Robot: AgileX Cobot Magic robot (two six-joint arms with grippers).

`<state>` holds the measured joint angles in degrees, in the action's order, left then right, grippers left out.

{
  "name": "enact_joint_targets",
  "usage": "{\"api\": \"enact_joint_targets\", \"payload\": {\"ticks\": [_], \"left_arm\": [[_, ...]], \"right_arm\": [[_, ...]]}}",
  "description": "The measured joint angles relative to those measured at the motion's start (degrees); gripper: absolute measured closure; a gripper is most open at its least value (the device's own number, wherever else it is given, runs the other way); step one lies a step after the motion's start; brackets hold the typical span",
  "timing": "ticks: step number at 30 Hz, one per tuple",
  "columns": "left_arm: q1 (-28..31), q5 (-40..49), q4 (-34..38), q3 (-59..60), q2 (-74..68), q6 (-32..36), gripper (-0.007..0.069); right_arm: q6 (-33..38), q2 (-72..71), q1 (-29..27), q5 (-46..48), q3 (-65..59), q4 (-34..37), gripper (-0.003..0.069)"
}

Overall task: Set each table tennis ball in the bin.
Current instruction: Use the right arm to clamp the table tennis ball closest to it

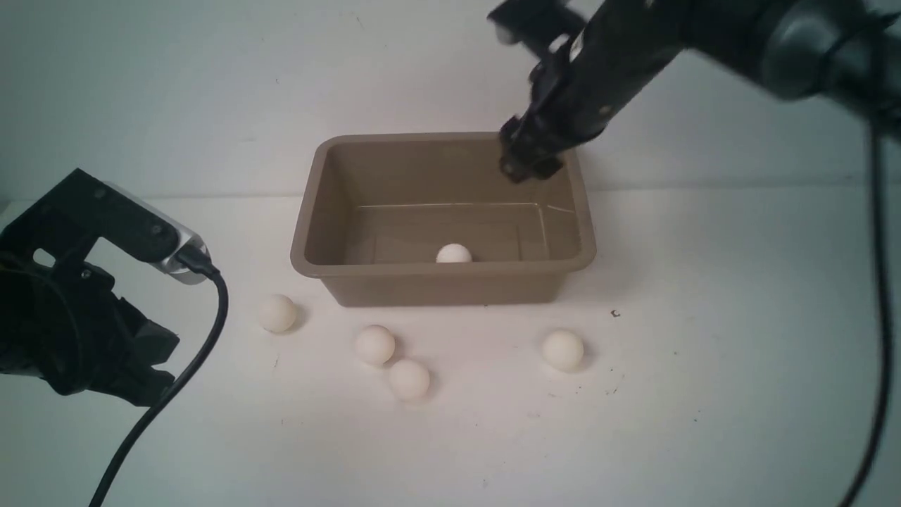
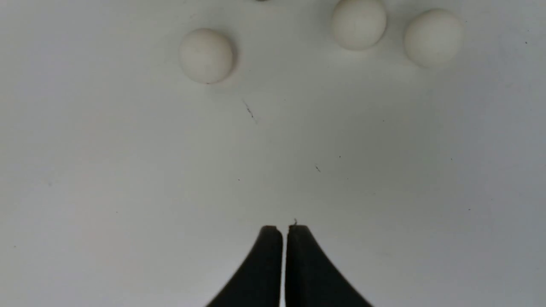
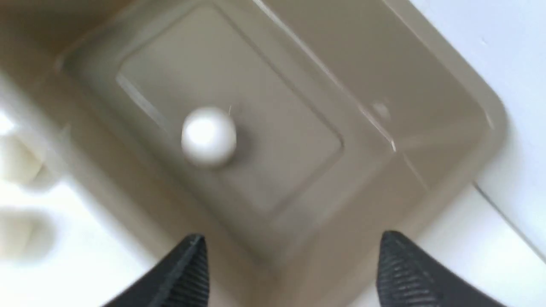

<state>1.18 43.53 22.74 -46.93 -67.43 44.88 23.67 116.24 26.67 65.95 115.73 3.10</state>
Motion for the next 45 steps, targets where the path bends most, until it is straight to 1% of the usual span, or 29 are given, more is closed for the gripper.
{"api": "enact_joint_targets", "payload": {"ticks": [3,6,11,18,23,26,31,37,45], "left_arm": [[0.0,0.2,0.0,0.0,0.0,0.0,0.0628],[0.0,0.53,0.0,0.0,0.0,0.0,0.0628],[0.0,1.43,0.0,0.0,0.0,-0.36,0.0628],[0.0,1.43,0.05,0.0,0.0,-0.41,0.0628],[0.0,1.47,0.83,0.0,0.0,-0.41,0.0628],[0.0,1.47,0.96,0.0,0.0,-0.41,0.0628],[0.0,1.47,1.08,0.0,0.0,-0.41,0.0628],[0.0,1.54,1.08,0.0,0.0,-0.43,0.0628],[0.0,1.56,1.15,0.0,0.0,-0.43,0.0628]], "right_arm": [[-0.03,-2.69,-0.04,4.47,-0.18,0.01,0.0219],[-0.89,-5.08,-0.04,5.36,-1.82,0.87,0.0235],[-2.63,-11.39,-0.06,5.51,-12.81,4.35,0.0239],[-5.44,-13.05,-0.11,5.23,-23.6,5.07,0.024],[-8.93,-13.05,-0.11,-0.34,-30.19,5.69,0.024],[-12.43,-13.05,-0.11,-8.13,-34.21,5.83,0.024],[-15.84,-11.28,-0.11,-13.68,-35.63,6.12,0.024],[-16.46,-5.32,-0.11,-15.01,-35.68,6.24,0.024],[-16.58,-3.5,-0.11,-17.5,-35.68,5.91,0.024]]}}
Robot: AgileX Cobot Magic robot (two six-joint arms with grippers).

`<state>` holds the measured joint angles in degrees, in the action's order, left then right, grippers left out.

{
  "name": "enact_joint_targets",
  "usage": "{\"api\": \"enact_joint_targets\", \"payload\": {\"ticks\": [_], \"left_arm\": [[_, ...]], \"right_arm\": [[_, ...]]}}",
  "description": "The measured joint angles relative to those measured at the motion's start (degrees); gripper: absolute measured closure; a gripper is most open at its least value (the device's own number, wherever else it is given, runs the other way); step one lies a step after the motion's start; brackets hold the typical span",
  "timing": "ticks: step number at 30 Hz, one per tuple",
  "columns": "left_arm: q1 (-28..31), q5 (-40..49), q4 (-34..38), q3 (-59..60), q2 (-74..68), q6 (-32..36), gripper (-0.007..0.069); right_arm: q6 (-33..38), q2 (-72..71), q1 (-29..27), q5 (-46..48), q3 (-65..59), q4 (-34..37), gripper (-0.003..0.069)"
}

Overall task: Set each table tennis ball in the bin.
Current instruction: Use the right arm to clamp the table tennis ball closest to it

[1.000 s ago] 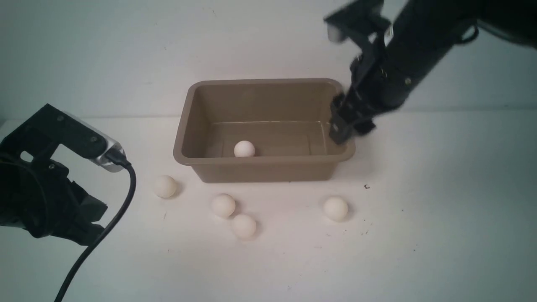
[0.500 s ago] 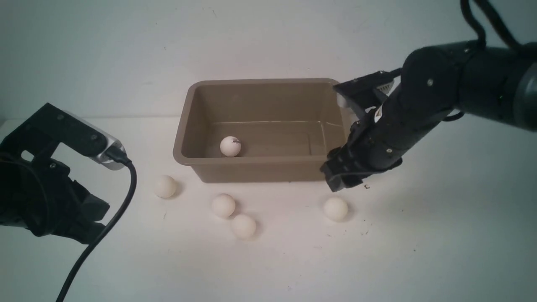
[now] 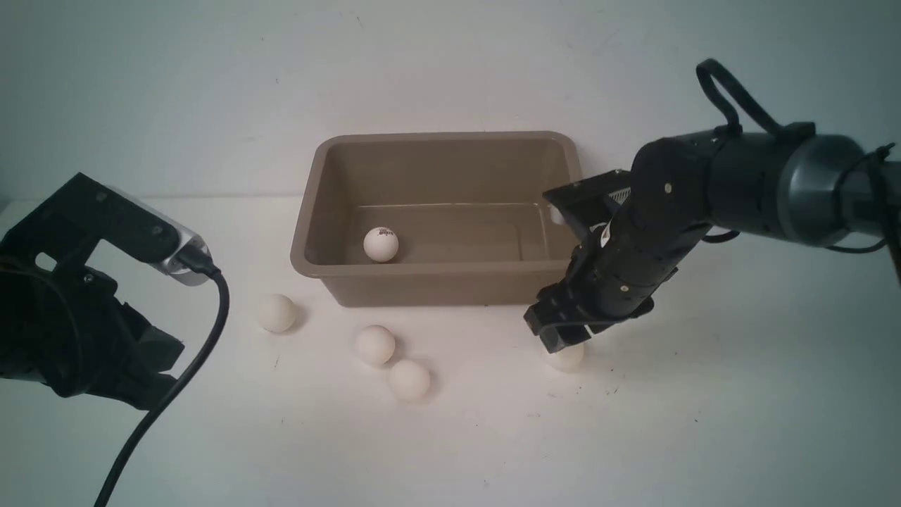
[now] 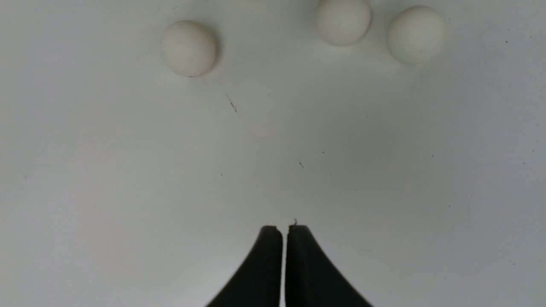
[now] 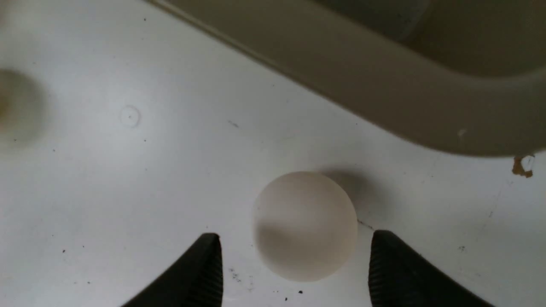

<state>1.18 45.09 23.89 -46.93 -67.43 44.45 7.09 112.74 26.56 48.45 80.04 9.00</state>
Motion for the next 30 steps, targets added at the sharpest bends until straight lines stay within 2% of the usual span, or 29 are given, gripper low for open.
{"api": "enact_joint_targets", "payload": {"ticks": [30], "left_arm": [[0.0,0.11,0.12,0.0,0.0,-0.04,0.0628]], "right_arm": [[0.0,3.26,0.0,-4.54,0.0,0.17,0.024]]}}
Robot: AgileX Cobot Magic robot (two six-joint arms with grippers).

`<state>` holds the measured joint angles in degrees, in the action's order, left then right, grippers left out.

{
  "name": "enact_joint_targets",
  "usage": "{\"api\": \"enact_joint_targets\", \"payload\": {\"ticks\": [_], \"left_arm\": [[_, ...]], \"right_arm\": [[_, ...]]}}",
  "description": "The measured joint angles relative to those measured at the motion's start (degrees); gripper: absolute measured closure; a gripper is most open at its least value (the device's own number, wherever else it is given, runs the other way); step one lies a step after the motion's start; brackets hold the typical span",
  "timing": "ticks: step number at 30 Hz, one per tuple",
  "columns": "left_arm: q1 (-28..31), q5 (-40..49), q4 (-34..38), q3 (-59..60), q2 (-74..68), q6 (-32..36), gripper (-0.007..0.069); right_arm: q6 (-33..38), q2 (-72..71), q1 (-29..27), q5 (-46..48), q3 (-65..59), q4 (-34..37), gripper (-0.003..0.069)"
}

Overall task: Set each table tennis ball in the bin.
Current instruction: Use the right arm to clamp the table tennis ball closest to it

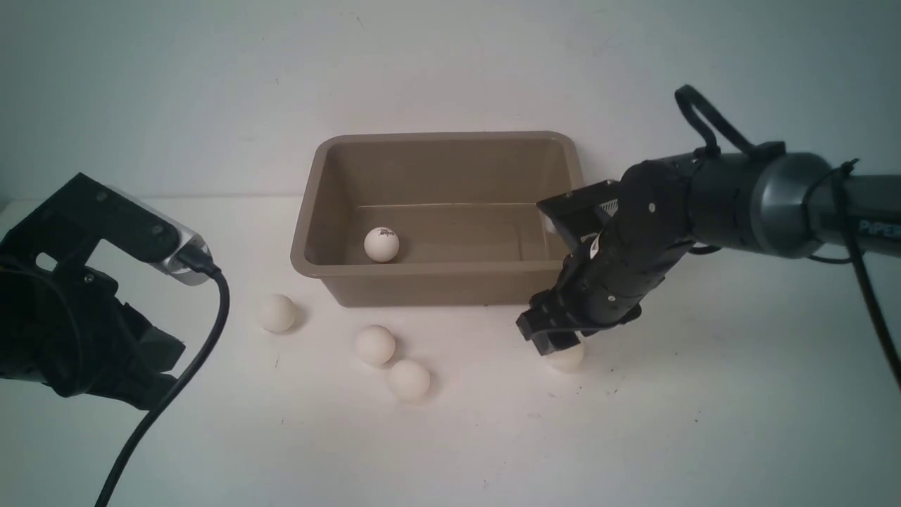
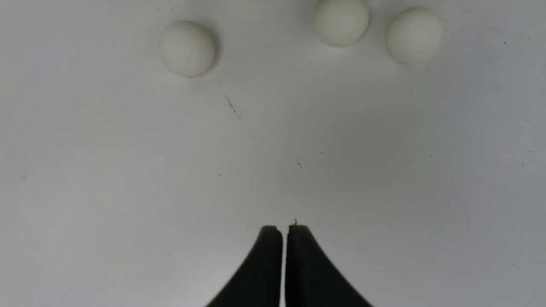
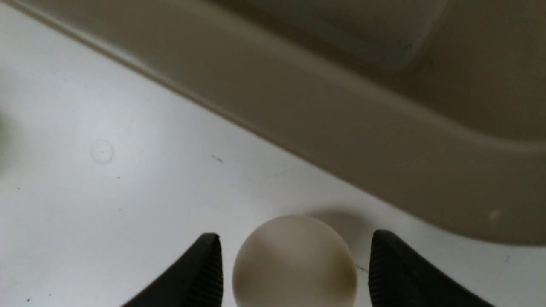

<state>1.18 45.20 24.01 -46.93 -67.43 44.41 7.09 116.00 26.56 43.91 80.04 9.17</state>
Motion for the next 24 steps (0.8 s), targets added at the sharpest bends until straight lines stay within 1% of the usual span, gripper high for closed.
{"api": "enact_joint_targets", "payload": {"ticks": [5,7,10,13,17,19,21,24], "left_arm": [[0.0,0.0,0.0,0.0,0.0,0.0,0.0628],[0.0,0.0,0.0,0.0,0.0,0.0,0.0628],[0.0,0.0,0.06,0.0,0.0,0.0,0.0628],[0.0,0.0,0.06,0.0,0.0,-0.02,0.0628],[0.0,0.0,0.06,0.0,0.0,-0.02,0.0628],[0.0,0.0,0.06,0.0,0.0,-0.02,0.0628],[0.0,0.0,0.06,0.0,0.0,-0.02,0.0628],[0.0,0.0,0.06,0.0,0.0,-0.02,0.0628]], "right_arm": [[0.0,1.47,0.0,-0.68,0.0,1.56,0.0244],[0.0,1.62,0.0,-0.75,0.0,1.73,0.0256],[0.0,1.8,0.0,-0.87,0.0,1.89,0.0295],[0.05,1.8,0.0,-0.86,0.0,1.96,0.0295],[2.94,0.73,0.14,1.03,0.0,3.5,0.0295],[4.68,-1.13,0.76,2.99,0.0,4.81,0.0295],[5.99,-3.8,2.5,4.64,0.0,5.82,0.0295],[7.0,-7.16,4.8,5.23,0.0,6.1,0.0295]]}}
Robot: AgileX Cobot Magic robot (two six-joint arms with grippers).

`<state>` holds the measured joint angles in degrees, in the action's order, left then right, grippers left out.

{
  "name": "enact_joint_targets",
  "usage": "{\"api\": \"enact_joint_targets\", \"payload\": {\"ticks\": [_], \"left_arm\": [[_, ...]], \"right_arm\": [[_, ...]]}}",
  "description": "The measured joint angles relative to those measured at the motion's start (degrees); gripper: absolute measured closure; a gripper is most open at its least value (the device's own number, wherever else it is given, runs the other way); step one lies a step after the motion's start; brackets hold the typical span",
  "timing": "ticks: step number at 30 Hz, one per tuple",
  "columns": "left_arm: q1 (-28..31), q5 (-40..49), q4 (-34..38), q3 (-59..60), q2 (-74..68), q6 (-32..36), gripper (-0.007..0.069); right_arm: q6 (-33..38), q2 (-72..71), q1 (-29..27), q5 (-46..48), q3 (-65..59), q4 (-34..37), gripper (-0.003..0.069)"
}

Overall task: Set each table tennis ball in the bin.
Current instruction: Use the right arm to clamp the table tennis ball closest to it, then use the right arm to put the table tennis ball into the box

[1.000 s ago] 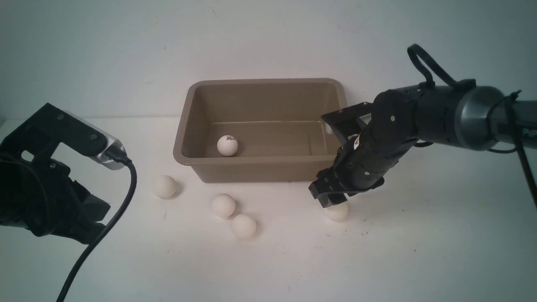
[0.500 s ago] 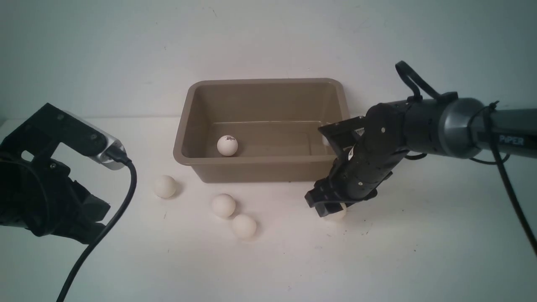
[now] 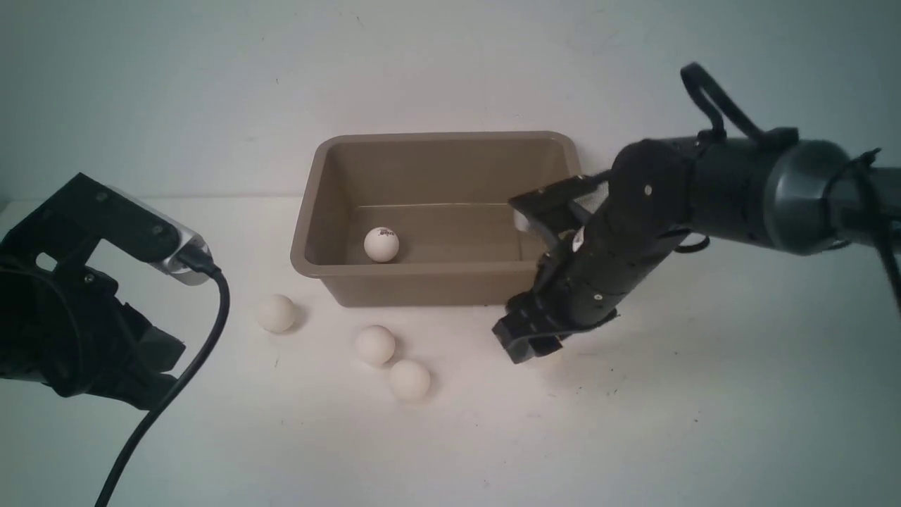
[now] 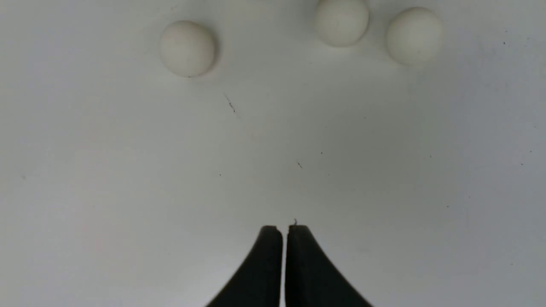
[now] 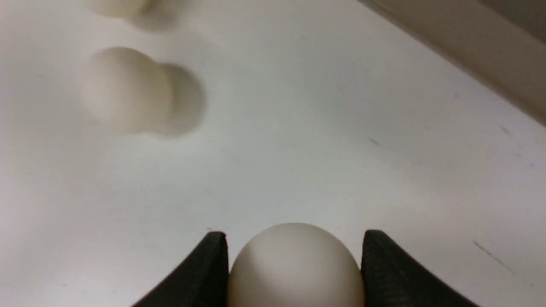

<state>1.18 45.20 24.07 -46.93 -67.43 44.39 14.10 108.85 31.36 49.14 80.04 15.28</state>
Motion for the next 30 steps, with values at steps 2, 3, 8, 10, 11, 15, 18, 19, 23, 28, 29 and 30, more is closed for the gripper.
{"api": "enact_joint_targets", "payload": {"ticks": [2,3,8,10,11,15,18,19,23,28,29,30], "left_arm": [[0.0,0.0,0.0,0.0,0.0,0.0,0.0628],[0.0,0.0,0.0,0.0,0.0,0.0,0.0628],[0.0,0.0,0.0,0.0,0.0,0.0,0.0628],[0.0,0.0,0.0,0.0,0.0,0.0,0.0628],[0.0,0.0,0.0,0.0,0.0,0.0,0.0628],[0.0,0.0,0.06,0.0,0.0,0.0,0.0628],[0.0,0.0,0.06,0.0,0.0,0.0,0.0628],[0.0,0.0,0.06,0.0,0.0,0.0,0.0628],[0.0,-0.4,0.06,0.0,0.0,0.0,0.0628],[0.0,-0.98,0.06,0.0,0.0,0.0,0.0628],[0.0,-1.54,0.06,0.0,0.0,0.0,0.0628],[0.0,-2.04,0.11,0.0,0.0,0.0,0.0628]], "right_arm": [[0.26,-2.3,1.31,-0.45,0.0,0.19,0.0295],[0.32,-3.02,1.59,-0.75,0.0,0.18,0.0295],[-0.58,-4.96,1.19,-3.94,5.15,-2.88,0.0295],[-1.5,-3.54,0.18,-4.07,9.38,-5.25,0.0295],[-1.64,-2.64,-0.26,-3.96,10.8,-5.99,0.0295],[-1.95,1.69,-1.65,-3.04,17.91,-8.77,0.0295],[-1.65,6.62,-2.54,-0.44,24.22,-10.49,0.0295],[-1.45,7.4,-2.53,-0.25,25.1,-10.74,0.0295],[-0.87,14.47,-2.71,3.28,32.72,-12.5,0.0295],[-2.47,18.65,-2.9,5.13,36.31,-14.22,0.0239],[-2.88,18.99,-2.93,5.79,36.68,-14.95,0.0218],[-3.06,19.05,-2.99,6.56,36.75,-15.66,0.0207]]}}
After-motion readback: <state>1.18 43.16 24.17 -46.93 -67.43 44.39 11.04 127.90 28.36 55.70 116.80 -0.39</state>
